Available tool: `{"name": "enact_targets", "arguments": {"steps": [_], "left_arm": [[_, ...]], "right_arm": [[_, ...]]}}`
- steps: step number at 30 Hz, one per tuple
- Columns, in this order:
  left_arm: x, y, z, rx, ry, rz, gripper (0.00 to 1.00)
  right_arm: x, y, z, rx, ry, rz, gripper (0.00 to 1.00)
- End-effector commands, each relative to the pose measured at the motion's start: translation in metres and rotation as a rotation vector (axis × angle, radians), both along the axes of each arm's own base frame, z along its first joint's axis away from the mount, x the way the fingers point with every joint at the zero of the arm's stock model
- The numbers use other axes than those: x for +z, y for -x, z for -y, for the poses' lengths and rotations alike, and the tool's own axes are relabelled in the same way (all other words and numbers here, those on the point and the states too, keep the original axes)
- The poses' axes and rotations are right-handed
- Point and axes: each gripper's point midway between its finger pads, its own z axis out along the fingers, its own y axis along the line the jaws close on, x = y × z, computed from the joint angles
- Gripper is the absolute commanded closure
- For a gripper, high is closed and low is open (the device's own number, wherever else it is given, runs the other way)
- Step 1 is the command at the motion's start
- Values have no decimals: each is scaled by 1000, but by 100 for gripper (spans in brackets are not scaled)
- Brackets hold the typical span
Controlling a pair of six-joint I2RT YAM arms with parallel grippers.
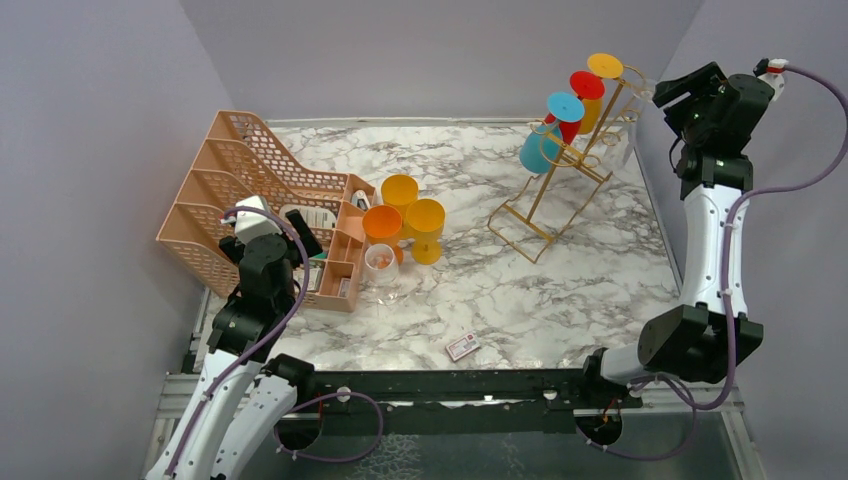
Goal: Take the wine glass off the wine glass rack
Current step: Pick up the wine glass from the wine rack.
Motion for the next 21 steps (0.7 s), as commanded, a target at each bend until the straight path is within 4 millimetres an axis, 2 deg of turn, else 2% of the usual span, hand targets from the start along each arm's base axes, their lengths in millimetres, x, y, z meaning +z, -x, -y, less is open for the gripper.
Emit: {"name": "enact_targets", "arguments": {"steps": [1, 6, 13, 18, 21], "left_arm": [[-2, 2, -1, -1, -4, -12, 1], [-1, 3, -2, 4, -4, -6, 1], [-4, 1, 0, -4, -9, -20, 1], [-5, 0, 0, -7, -12, -26, 1], [-5, 0, 0, -6, -12, -26, 1]], "right_arm": [[-11, -15, 2, 24, -52, -10, 35], [-15, -22, 8, 10, -85, 16, 42], [-18, -33, 23, -32, -53, 13, 44], [-27, -44, 22, -9, -75, 6, 49], [-24, -47, 24, -16, -75, 36, 55]]}}
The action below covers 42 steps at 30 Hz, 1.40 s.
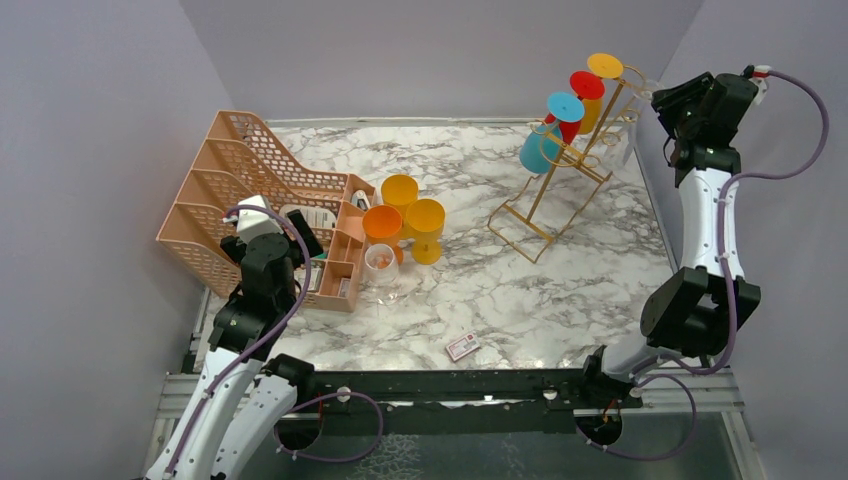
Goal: Take the wine glass off the wine glass rack
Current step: Pick up the wine glass from the wine rack.
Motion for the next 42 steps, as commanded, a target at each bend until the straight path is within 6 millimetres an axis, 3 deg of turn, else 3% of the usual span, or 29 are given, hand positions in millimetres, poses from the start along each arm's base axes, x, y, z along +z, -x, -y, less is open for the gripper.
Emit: {"name": "enact_targets", "arguments": {"steps": [1, 8, 15, 22, 32, 42], "left_arm": [[-1, 1, 0, -6, -5, -7, 1], [-2, 0, 1, -10, -4, -11, 1], [-2, 0, 0, -7, -6, -12, 1], [-3, 0, 0, -8, -9, -15, 1], [-3, -1, 1, -12, -9, -18, 1], [-3, -1, 1, -10, -8, -18, 1]], "right_arm": [[22, -7, 5, -6, 25, 83, 56], [14, -14, 9, -11, 20, 78, 58], [5, -17, 3, 10, -24, 97, 70], [6, -18, 6, -3, -30, 100, 74], [-9, -19, -1, 20, -75, 80, 76], [-1, -15, 3, -4, -58, 88, 90]]}}
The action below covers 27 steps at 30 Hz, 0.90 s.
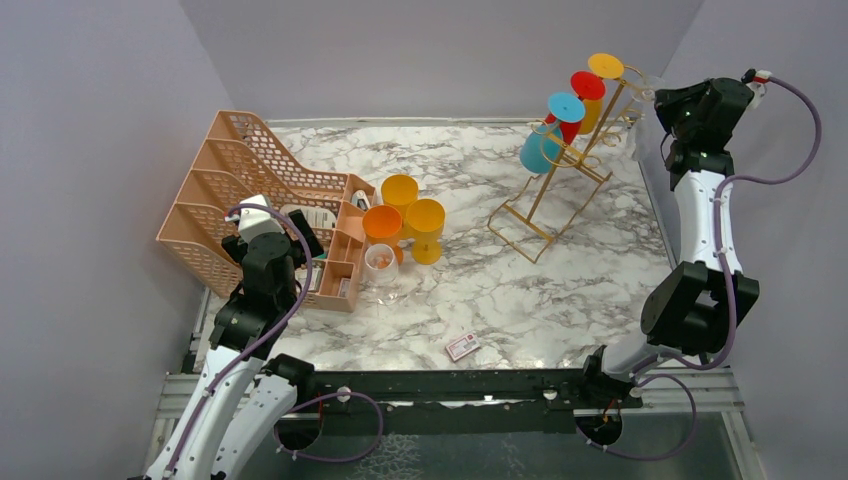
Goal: Take the wine glass off the wine glass rack
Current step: Pick up the wine glass from the wine rack.
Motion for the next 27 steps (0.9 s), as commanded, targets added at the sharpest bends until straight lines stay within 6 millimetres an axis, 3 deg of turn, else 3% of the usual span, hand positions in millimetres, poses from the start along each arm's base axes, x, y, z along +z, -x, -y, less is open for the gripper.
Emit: {"name": "enact_targets", "arguments": {"steps": [1, 8, 19, 27], "left_arm": [[0, 0, 0, -7, -1, -3, 1], [0, 0, 0, -6, -2, -4, 1], [0, 0, 0, -8, -2, -2, 1], [0, 0, 0, -8, -2, -1, 1]], "right_arm": [[1, 1, 3, -6, 10, -2, 90], [12, 5, 4, -27, -22, 22, 99], [37, -1, -3, -11, -139, 137, 99], [54, 11, 8, -90, -129, 185, 99]]}}
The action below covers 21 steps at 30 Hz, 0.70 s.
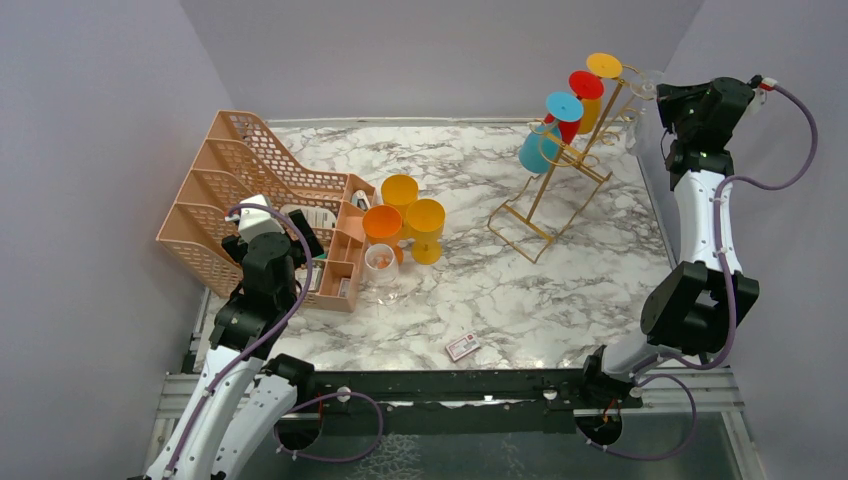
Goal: Take the wine glass off the wine glass rack
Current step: Pick up the wine glass from the wine rack.
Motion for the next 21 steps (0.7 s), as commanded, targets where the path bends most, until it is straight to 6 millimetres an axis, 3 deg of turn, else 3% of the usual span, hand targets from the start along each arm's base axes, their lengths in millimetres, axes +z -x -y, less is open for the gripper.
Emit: {"name": "enact_targets", "arguments": {"steps": [1, 21], "left_arm": [[1, 0, 0, -9, -1, 0, 1], [1, 1, 1, -10, -2, -1, 1]], "right_arm": [[42, 15, 12, -81, 30, 107, 99], [51, 37, 21, -162, 78, 113, 99]]}}
